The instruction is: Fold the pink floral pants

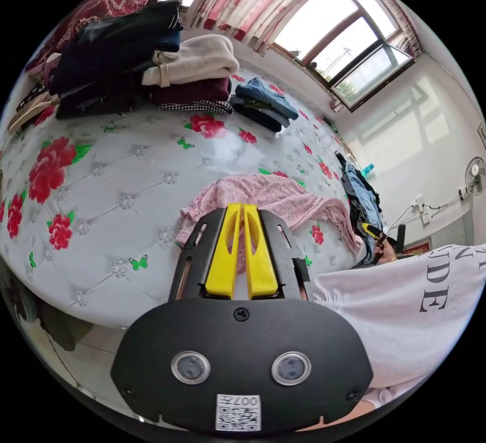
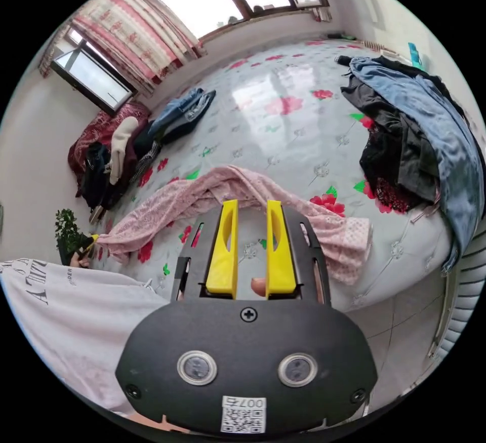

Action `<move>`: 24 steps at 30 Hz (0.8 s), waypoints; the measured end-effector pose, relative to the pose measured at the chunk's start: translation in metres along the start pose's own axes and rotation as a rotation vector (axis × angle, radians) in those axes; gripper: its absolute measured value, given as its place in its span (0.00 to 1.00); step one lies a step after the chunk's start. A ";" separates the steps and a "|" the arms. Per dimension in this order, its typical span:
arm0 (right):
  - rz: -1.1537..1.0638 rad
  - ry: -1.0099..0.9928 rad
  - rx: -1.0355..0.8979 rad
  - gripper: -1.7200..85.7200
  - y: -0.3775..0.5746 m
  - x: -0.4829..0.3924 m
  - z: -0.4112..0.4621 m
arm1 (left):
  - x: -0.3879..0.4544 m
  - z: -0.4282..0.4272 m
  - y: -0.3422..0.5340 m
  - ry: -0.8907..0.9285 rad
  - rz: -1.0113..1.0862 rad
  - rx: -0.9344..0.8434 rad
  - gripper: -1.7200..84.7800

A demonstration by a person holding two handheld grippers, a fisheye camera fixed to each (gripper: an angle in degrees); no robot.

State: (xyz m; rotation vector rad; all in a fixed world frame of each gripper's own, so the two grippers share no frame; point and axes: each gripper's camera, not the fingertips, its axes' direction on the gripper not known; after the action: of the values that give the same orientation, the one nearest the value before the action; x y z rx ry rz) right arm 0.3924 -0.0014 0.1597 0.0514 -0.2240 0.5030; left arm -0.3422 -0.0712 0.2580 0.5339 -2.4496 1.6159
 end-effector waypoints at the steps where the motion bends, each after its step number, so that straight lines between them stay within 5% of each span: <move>1: -0.014 0.020 -0.008 0.06 -0.005 -0.002 0.003 | 0.000 -0.008 -0.011 0.011 0.004 0.018 0.01; 16: -0.215 0.233 -0.117 0.06 -0.047 -0.041 0.025 | 0.008 -0.037 -0.085 0.137 -0.149 0.127 0.01; 24: -0.225 0.108 -0.301 0.04 -0.069 -0.012 0.038 | 0.011 -0.046 -0.101 0.137 -0.184 0.135 0.01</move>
State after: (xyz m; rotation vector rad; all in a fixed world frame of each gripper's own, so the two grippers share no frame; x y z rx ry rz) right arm 0.4083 -0.0715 0.1941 -0.2411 -0.1835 0.2433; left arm -0.3174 -0.0675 0.3666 0.6255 -2.1385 1.6896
